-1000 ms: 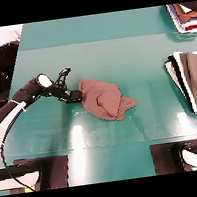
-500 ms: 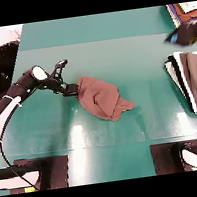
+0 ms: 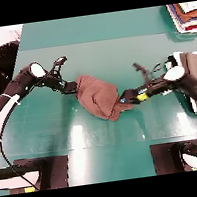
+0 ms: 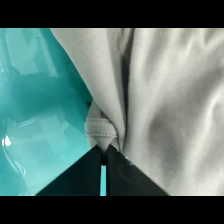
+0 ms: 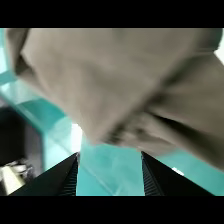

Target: Fold the shirts.

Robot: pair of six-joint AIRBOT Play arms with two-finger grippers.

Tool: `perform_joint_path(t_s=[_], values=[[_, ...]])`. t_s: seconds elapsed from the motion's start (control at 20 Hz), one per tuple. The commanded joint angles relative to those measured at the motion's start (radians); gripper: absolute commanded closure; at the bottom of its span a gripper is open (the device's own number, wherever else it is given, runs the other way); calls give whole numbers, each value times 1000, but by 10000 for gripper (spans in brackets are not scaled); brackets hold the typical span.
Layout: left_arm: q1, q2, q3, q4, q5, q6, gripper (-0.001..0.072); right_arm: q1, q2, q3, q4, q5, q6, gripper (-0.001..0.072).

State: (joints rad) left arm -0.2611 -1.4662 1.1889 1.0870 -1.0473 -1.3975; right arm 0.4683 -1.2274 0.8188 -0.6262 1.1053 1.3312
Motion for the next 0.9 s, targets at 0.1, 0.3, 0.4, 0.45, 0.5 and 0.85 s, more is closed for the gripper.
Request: perform_joint_path(t_s=[0.1,0.3,0.4,0.45,0.5,0.85], values=[[1,0,2,13,0,0,682,182,-156,59,124,-85,-51,346],[1,0,2,22,-1,0,681,178,-172,89,98,-80,-50,403],[1,0,2,28,0,0,682,166,-171,89,98,-62,-50,598],[1,0,2,28,-1,0,681,164,-171,89,96,-58,-50,616],[1,0,2,28,-1,0,682,164,-171,89,82,-58,-50,695],[1,69,28,156,-7,-19,682,124,18,97,-164,-94,4,699]])
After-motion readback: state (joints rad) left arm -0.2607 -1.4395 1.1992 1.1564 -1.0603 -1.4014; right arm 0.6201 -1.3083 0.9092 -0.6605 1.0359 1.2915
